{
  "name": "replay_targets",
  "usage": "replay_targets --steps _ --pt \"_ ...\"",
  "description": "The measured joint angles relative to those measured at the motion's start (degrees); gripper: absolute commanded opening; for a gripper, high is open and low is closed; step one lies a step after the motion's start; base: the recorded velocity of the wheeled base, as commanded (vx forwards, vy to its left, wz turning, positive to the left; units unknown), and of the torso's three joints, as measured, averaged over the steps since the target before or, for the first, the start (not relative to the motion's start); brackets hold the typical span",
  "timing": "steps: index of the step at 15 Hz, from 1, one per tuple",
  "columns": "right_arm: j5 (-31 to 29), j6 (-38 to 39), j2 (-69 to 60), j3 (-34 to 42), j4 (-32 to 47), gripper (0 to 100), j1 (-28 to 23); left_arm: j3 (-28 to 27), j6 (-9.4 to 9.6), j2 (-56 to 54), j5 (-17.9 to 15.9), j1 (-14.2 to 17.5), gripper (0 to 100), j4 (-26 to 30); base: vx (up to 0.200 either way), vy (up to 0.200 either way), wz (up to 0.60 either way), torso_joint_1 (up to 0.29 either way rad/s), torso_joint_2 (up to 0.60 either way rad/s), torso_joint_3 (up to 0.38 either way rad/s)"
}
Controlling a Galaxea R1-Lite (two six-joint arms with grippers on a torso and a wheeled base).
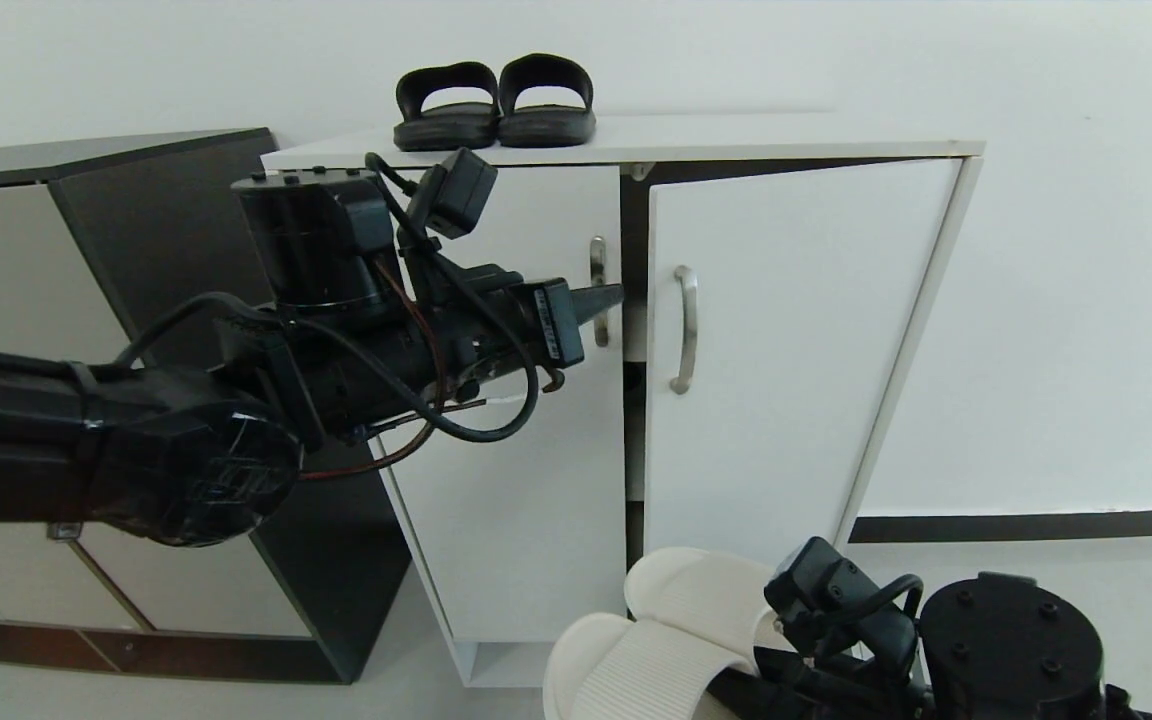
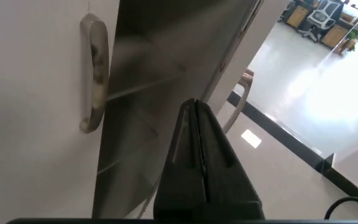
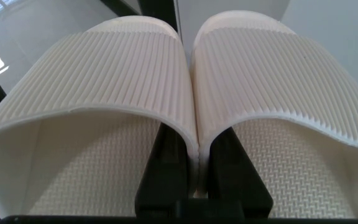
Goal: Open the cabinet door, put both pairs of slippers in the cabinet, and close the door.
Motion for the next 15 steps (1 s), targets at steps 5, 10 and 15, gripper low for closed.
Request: replay_targets --steps 5,10,15 --pt "0.0 0.0 0.0 0.0 0.0 0 0.3 -4.6 -0.27 4.7 0.3 1.5 0 0.2 0.000 0.000 0.00 0.000 0.00 0.000" --pt "0.0 0.0 -0.1 0.1 0.0 0 0.7 -10.1 -1.17 9.7 0.4 1.9 0 0.3 0.000 0.000 0.00 0.000 0.00 0.000" --pt "0.0 0.0 0.0 0.5 0.0 0 1.1 -13.0 -3.40 12.9 0.6 2.0 0 0.2 0.000 0.000 0.00 0.000 0.00 0.000"
